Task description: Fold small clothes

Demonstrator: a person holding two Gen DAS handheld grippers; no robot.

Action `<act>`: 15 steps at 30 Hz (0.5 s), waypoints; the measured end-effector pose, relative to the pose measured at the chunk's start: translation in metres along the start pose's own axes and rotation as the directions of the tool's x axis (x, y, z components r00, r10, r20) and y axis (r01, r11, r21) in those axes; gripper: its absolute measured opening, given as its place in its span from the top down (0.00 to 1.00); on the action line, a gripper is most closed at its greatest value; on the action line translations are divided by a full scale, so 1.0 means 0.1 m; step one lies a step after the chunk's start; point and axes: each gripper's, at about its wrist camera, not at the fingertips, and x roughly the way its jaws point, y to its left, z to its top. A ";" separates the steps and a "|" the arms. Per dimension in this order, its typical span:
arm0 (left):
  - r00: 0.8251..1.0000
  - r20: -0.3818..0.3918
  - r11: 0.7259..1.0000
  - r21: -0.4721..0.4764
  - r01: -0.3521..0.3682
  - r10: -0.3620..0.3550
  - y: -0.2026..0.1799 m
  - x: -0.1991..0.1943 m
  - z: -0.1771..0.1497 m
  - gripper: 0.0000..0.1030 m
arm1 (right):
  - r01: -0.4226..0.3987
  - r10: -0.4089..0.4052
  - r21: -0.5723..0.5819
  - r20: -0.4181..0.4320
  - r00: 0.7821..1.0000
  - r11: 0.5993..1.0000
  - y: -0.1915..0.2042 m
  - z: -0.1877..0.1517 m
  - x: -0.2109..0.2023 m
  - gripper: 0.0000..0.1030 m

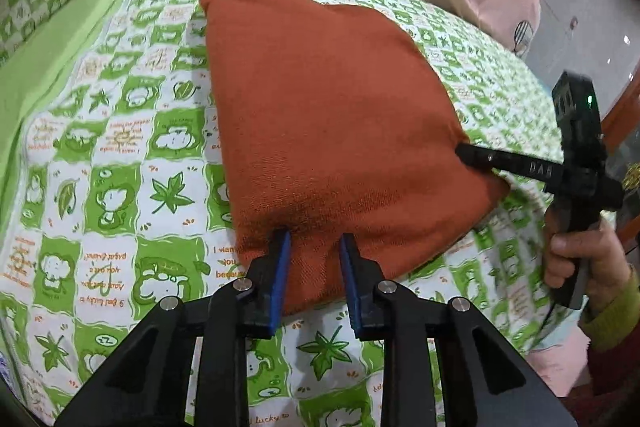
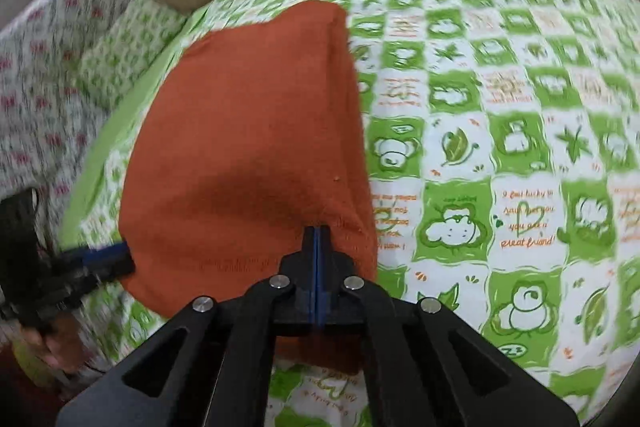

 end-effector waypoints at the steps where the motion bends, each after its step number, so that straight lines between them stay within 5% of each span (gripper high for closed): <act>1: 1.000 0.000 1.000 -0.002 -0.005 0.005 -0.01 0.00 0.00 0.75 | 0.005 -0.005 0.011 0.012 1.000 1.000 0.00 0.00 0.00 1.00; 15: 1.000 0.016 0.999 -0.051 0.018 -0.017 0.00 -0.09 -0.16 0.65 | 0.058 -0.058 0.017 0.017 0.998 0.998 -0.01 -0.38 -0.21 1.00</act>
